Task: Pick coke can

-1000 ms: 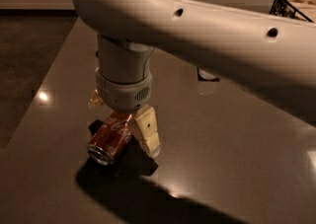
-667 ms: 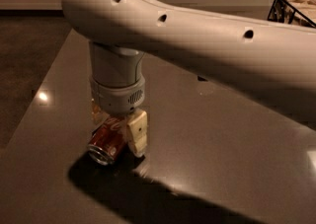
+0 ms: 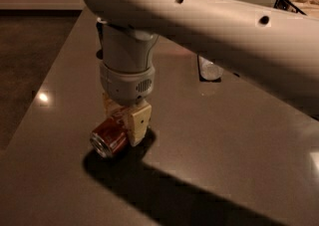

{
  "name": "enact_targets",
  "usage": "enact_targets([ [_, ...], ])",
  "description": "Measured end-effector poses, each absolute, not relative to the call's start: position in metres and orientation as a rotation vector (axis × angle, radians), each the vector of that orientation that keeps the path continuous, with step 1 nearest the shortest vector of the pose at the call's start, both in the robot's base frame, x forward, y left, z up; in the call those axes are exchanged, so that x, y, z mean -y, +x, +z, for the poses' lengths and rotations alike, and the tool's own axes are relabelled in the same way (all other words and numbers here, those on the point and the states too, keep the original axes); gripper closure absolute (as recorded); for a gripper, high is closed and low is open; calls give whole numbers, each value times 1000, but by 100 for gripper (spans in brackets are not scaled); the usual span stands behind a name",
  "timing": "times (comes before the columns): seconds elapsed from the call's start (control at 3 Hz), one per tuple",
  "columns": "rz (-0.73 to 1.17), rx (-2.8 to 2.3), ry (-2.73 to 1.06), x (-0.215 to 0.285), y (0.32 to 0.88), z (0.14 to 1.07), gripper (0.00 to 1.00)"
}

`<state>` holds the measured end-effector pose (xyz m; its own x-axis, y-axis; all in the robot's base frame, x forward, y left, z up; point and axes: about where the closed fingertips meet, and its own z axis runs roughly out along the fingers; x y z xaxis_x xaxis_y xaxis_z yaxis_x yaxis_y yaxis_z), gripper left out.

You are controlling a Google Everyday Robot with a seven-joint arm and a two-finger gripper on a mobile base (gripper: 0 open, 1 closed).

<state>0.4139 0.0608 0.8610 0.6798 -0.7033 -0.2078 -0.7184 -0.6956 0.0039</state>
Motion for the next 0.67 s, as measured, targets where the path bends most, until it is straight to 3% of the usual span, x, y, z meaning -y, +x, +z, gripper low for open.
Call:
enact_targets([
  [0.33, 366, -1276, -2691, -49, 427, 895, 95],
  [0.67, 371, -1301, -2589, -39, 435, 932, 100],
])
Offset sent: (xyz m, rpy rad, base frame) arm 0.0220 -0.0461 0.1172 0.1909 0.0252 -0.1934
